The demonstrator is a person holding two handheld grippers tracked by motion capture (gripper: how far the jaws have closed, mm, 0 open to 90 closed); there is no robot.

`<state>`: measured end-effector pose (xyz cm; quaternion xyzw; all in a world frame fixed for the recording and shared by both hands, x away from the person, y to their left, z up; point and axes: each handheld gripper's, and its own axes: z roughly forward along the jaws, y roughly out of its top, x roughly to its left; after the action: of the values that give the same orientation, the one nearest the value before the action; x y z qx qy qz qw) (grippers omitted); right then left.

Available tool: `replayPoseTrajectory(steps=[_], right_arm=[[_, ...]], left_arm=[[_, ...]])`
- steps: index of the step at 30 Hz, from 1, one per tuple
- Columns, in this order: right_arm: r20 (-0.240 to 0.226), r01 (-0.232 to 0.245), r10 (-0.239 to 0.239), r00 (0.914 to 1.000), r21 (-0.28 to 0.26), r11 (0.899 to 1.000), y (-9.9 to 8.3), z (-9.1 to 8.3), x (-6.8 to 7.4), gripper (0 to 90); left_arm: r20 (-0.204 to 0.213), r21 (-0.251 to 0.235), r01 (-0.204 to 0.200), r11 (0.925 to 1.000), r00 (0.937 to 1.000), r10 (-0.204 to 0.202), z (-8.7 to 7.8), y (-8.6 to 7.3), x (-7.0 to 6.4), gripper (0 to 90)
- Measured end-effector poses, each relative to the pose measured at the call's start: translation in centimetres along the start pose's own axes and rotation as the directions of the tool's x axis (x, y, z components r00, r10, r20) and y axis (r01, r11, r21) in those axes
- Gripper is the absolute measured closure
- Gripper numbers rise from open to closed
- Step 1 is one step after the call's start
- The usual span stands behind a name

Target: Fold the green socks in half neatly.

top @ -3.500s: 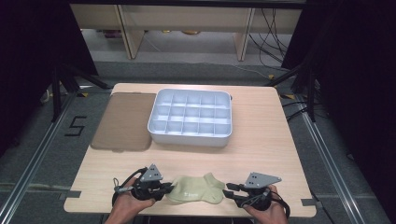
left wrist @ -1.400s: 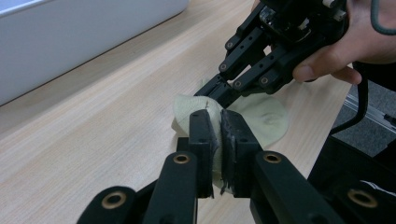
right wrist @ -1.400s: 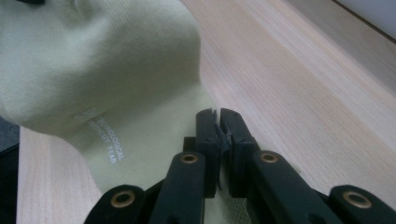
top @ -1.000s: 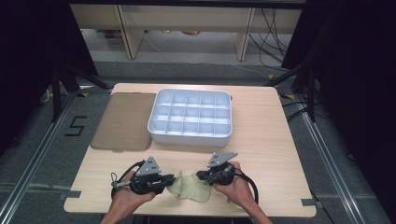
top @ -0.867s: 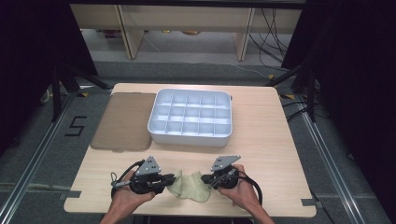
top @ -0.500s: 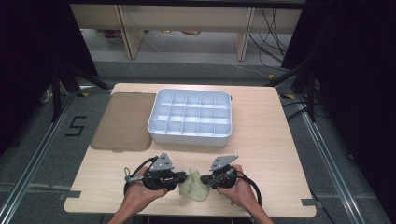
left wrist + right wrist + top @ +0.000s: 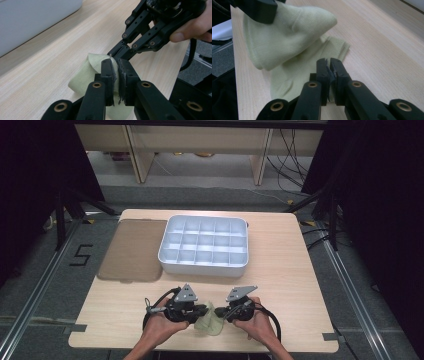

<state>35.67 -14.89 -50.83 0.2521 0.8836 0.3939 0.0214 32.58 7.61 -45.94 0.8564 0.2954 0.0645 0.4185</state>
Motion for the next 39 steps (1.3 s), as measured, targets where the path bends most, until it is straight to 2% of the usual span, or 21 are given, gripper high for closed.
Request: replayPoseTrajectory(steps=[1,2,3,4,5,9,13,15,16,18,19,24,25,27,28,29,30,31,33,36,39], right_arm=[[0.0,-0.002,0.002,1.0,0.0,1.0,0.0,0.0,0.0,85.9],[0.0,-0.002,0.002,1.0,0.0,1.0,0.0,0.0,0.0,85.9],[-0.001,-0.022,0.022,0.9998,0.002,1.0,0.0,0.0,0.1,85.9],[-0.002,-0.009,0.009,1.0,-0.001,1.0,0.0,0.0,0.0,85.7],[-0.005,-0.026,0.026,0.9996,0.006,1.0,0.0,0.0,0.1,85.4],[-0.011,-0.065,0.065,0.9978,0.006,0.998,0.0,-0.1,0.2,85.2],[-0.011,-0.049,0.049,0.9988,-0.018,0.999,0.1,-0.5,-0.2,84.2],[-0.003,-0.072,0.072,0.9974,-0.041,0.997,0.2,-1.1,-0.5,84.2],[0.003,-0.07,0.07,0.9975,-0.055,0.996,0.1,-1.3,-0.6,84.1],[0.009,-0.082,0.082,0.9966,-0.037,0.996,-0.2,-1.7,-0.7,84.2],[0.01,-0.079,0.08,0.9968,-0.026,0.997,-0.3,-1.7,-0.7,84.3],[0.0,-0.05,0.05,0.9987,0.0,0.999,-0.3,-1.4,-0.3,84.5],[0.013,-0.047,0.047,0.9988,0.034,0.998,-0.4,-1.0,0.0,84.5],[0.016,-0.044,0.043,0.9989,0.036,0.998,-0.4,-0.9,0.2,84.5],[0.016,-0.044,0.043,0.9989,0.036,0.998,-0.4,-0.9,0.2,84.5],[0.016,-0.044,0.043,0.9989,0.038,0.998,-0.4,-0.9,0.2,84.5],[0.018,-0.044,0.043,0.9989,0.034,0.998,-0.4,-0.9,0.1,84.5],[0.012,-0.051,0.051,0.9986,0.039,0.998,-0.4,-0.9,0.1,84.5],[0.017,-0.05,0.049,0.9986,0.033,0.998,-0.4,-1.0,0.1,84.2],[0.017,-0.057,0.057,0.9982,0.007,0.998,-0.3,-1.5,0.0,84.2],[0.029,-0.054,0.055,0.9981,-0.017,0.998,-0.6,-2.5,-0.4,83.9]], left_arm=[[-0.007,0.008,0.005,1.0,1.0,-0.005,0.1,-0.1,0.0,82.3],[-0.012,0.018,-0.008,0.9998,0.9999,0.008,0.1,-0.1,0.1,82.3],[-0.008,0.018,0.004,0.9998,1.0,-0.004,0.2,-0.1,0.1,82.3],[-0.01,0.019,0.009,0.9998,0.9999,-0.009,0.3,-0.2,0.2,82.2],[-0.007,0.031,-0.005,0.9995,1.0,0.005,0.6,-0.2,0.2,82.2],[-0.01,0.04,0.002,0.9992,1.0,-0.001,1.0,-0.3,0.1,82.2],[-0.018,0.061,-0.002,0.9981,0.9998,0.003,1.6,-0.7,0.3,81.9],[-0.022,0.064,0.011,0.9979,0.9997,-0.01,2.0,-0.9,0.3,81.7],[-0.016,0.064,-0.006,0.998,0.9999,0.007,2.1,-0.8,0.4,81.7],[-0.019,0.069,0.001,0.9976,0.9998,0.001,2.2,-0.8,0.2,81.8],[-0.018,0.064,-0.015,0.9978,0.9997,0.016,2.2,-0.7,0.1,81.8],[-0.023,0.07,-0.006,0.9975,0.9997,0.008,2.4,-0.6,-0.2,81.8],[-0.024,0.071,-0.013,0.9974,0.9996,0.015,2.5,-0.6,-0.2,81.8],[-0.021,0.07,-0.01,0.9975,0.9997,0.011,2.5,-0.6,-0.2,81.8],[-0.017,0.081,-0.025,0.9964,0.9995,0.027,2.4,-0.5,-0.2,81.8],[-0.021,0.069,-0.011,0.9975,0.9997,0.012,2.5,-0.6,-0.2,81.8],[-0.018,0.078,-0.019,0.9968,0.9996,0.021,2.4,-0.5,-0.1,81.8],[-0.02,0.072,-0.006,0.9974,0.9998,0.008,2.5,-0.5,-0.1,81.8],[-0.02,0.07,-0.008,0.9975,0.9998,0.009,2.5,-0.5,-0.1,81.8],[-0.017,0.07,-0.007,0.9975,0.9998,0.008,2.5,-0.4,-0.1,81.7],[-0.025,0.068,-0.024,0.9974,0.9994,0.026,2.4,-0.3,-0.1,81.2]])
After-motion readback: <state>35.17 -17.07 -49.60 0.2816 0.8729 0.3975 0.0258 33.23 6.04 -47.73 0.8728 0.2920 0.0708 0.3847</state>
